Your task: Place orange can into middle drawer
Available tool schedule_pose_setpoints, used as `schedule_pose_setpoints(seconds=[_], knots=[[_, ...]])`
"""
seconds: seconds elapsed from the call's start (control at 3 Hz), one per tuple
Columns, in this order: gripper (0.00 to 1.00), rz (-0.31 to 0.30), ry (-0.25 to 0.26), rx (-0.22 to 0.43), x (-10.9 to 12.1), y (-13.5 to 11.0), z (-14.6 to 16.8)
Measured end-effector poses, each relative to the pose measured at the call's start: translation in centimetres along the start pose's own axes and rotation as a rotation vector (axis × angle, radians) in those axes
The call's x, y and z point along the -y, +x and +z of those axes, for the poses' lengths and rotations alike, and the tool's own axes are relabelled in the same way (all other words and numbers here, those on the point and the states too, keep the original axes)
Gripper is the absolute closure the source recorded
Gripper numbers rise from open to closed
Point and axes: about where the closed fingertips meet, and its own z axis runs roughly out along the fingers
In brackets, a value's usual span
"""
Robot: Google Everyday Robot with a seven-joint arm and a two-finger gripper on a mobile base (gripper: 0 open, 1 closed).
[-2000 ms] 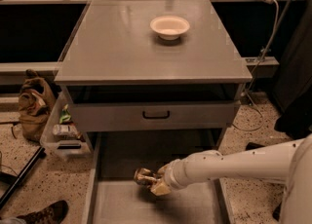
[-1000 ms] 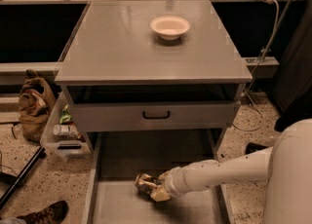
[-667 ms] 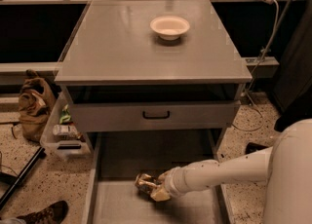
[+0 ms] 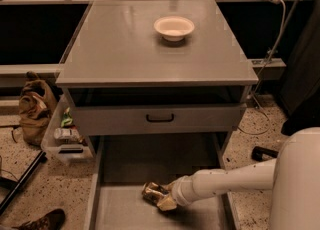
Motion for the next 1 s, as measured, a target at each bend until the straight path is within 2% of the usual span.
schedule_pose_setpoints(seconds=[1.0], knots=[[0.36, 0.000, 0.000, 0.000, 0.00, 0.00, 0.00]])
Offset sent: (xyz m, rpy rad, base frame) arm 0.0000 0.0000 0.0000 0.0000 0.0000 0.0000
